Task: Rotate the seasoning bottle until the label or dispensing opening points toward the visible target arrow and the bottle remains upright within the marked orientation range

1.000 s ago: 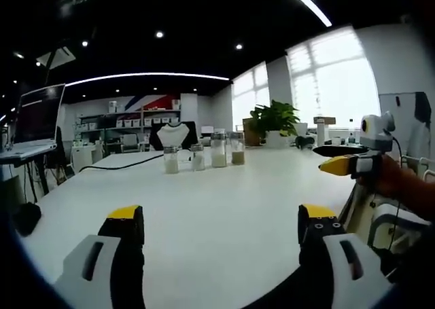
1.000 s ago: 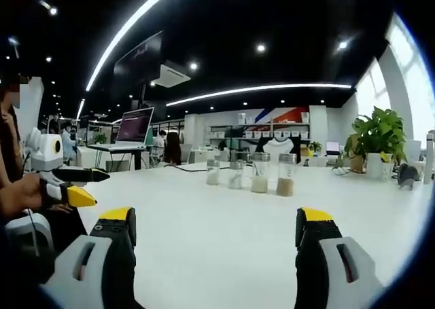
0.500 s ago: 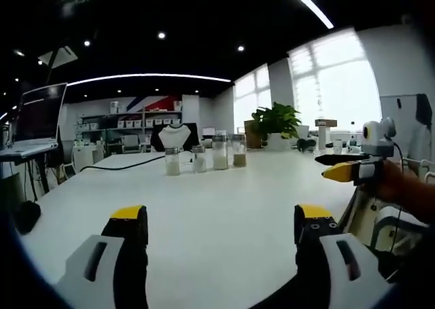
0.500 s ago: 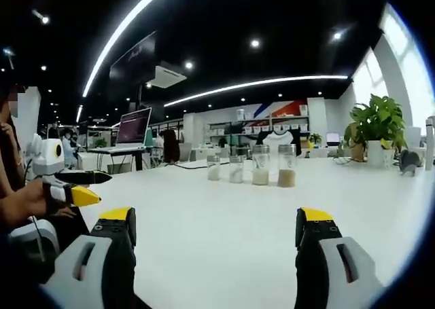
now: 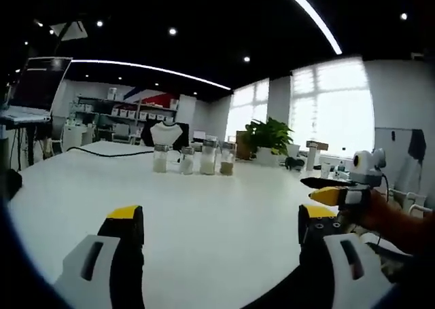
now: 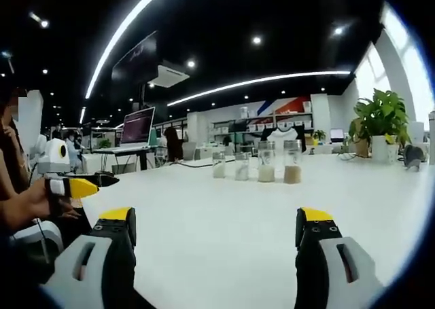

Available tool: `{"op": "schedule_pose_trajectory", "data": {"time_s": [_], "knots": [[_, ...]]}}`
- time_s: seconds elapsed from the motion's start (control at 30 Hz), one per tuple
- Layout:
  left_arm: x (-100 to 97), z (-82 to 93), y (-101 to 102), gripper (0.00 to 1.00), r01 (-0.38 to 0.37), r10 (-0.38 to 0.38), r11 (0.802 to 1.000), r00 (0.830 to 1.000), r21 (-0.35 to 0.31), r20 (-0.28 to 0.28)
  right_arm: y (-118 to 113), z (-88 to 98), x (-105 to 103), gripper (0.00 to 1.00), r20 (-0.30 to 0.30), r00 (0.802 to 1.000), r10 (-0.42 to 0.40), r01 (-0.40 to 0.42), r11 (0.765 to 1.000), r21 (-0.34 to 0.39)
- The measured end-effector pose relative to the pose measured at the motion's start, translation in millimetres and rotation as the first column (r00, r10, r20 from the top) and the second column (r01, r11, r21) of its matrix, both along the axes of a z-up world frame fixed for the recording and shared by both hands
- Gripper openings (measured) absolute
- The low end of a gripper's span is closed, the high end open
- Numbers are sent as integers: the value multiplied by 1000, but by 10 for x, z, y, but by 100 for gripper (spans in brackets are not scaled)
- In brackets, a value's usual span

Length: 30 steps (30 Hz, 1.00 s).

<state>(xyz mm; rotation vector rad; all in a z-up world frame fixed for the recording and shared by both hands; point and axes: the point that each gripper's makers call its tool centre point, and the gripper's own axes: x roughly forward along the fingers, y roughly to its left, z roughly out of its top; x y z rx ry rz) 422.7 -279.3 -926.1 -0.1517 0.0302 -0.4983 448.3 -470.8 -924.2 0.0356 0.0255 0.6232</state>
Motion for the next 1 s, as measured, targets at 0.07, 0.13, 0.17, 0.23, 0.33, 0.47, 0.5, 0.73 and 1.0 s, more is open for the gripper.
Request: {"op": "schedule_pose_trajectory", "data": {"time_s": [0.07, 0.13, 0.17, 0.23, 0.33, 0.47, 0.5, 0.73, 1.0], "knots": [[5, -28, 6, 100, -19, 18, 998, 1000, 57, 13, -24, 71, -17, 99, 22, 1000, -5, 5, 1000, -4], [-12, -31, -8, 100, -36, 34, 996, 999, 84, 22, -45, 112, -28, 99, 35, 999, -6, 6, 1000, -4], [-17, -21, -13, 100, -34, 32, 996, 999, 80, 24, -63, 132, -30, 99, 41, 999, -7, 7, 1000, -4], [-29, -4, -45, 100, -14, 12, 997, 1000, 70, 25, -88, 145, -25, 99, 50, 999, -10, 10, 1000, -5], [-20, -24, -12, 100, -41, 37, 993, 999, 115, 35, -109, 116, -6, 99, 40, 999, -14, 15, 1000, -11], [5, -65, -17, 100, -36, 31, 989, 999, 143, 39, -130, 97, 11, 99, 35, 999, -18, 18, 1000, -22], [14, -67, -2, 100, -51, 45, 987, 998, 155, 45, -134, 94, 15, 99, 33, 999, -19, 19, 1000, -23], [-32, 34, -147, 96, -43, 1, 968, 986, 247, 168, -151, 41, 32, 99, 20, 1000, -18, 19, 1000, -20], [-134, 87, -381, 89, 43, -104, 964, 969, 261, 224, -182, 12, 39, 99, 11, 1000, -19, 19, 1000, -23]]}}
